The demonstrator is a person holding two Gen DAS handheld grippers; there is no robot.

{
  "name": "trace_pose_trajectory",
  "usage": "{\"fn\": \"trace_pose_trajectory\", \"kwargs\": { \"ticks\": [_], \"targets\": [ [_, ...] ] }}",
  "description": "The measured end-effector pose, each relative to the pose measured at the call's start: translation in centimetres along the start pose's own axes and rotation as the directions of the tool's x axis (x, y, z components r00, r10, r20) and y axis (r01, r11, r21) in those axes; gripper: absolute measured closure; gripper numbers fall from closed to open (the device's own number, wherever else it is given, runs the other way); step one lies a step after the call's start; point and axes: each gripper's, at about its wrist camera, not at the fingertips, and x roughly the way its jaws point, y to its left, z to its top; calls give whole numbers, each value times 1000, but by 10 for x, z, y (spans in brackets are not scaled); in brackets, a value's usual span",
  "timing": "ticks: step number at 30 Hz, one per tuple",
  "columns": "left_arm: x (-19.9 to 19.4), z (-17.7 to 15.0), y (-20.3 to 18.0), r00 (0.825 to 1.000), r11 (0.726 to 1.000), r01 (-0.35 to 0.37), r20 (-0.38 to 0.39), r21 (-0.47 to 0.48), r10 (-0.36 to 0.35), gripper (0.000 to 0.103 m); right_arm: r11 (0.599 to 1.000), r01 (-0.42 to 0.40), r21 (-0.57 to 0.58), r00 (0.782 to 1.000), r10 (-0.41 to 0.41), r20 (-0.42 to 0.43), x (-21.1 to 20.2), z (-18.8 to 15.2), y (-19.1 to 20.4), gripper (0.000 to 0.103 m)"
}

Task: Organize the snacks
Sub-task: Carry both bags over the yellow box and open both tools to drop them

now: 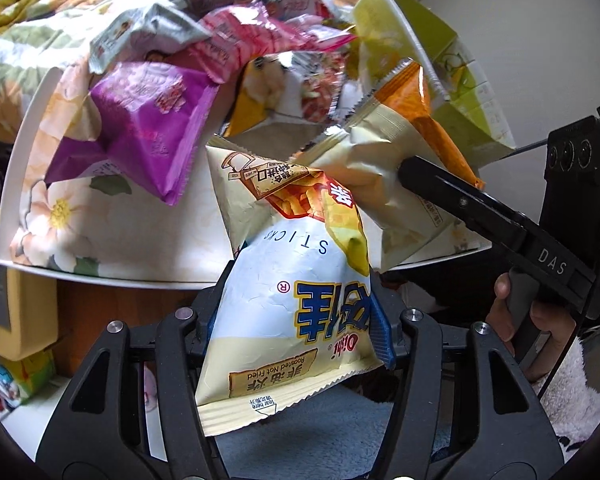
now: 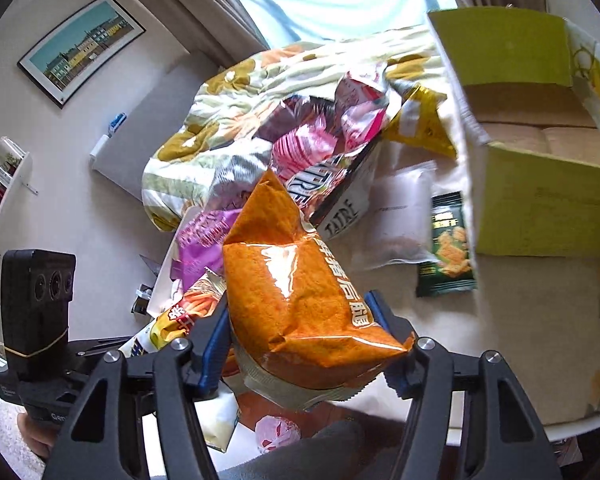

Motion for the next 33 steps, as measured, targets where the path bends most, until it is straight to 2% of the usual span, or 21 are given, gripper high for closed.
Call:
{"fn": "trace_pose_trajectory", "kwargs": {
  "ticks": [5, 9, 14, 19, 23, 27, 33],
  "targets": [
    [-9, 3, -31, 999, 1000, 15, 50, -1, -15, 50, 1000, 2, -5, 999, -2, 44, -33, 3, -8, 44],
    [-23, 18, -57, 993, 999, 23, 112, 26, -25, 50, 1000, 14, -20, 995, -12, 102, -71, 15, -18, 44],
    [-32, 60, -99, 983, 995, 25, 180, 97, -43, 50, 997, 61, -46, 983, -53, 174, -107, 41, -30, 44],
    [-34, 112, -137, 974, 982, 25, 217, 185, -65, 50, 991, 136, -18, 964, -128, 235, -129, 77, -50, 44],
    [-23, 158, -162, 972, 968, 48, 213, 247, -102, 50, 981, 192, 37, 945, -195, 262, -132, 108, -70, 44],
    [-1, 207, -176, 974, 957, 84, 179, 279, -137, 50, 965, 240, 107, 929, -260, 263, -128, 140, -92, 44],
    [43, 281, -189, 981, 944, 109, 118, 311, -152, 50, 935, 306, 179, 907, -343, 243, -116, 191, -130, 44]
  ]
}}
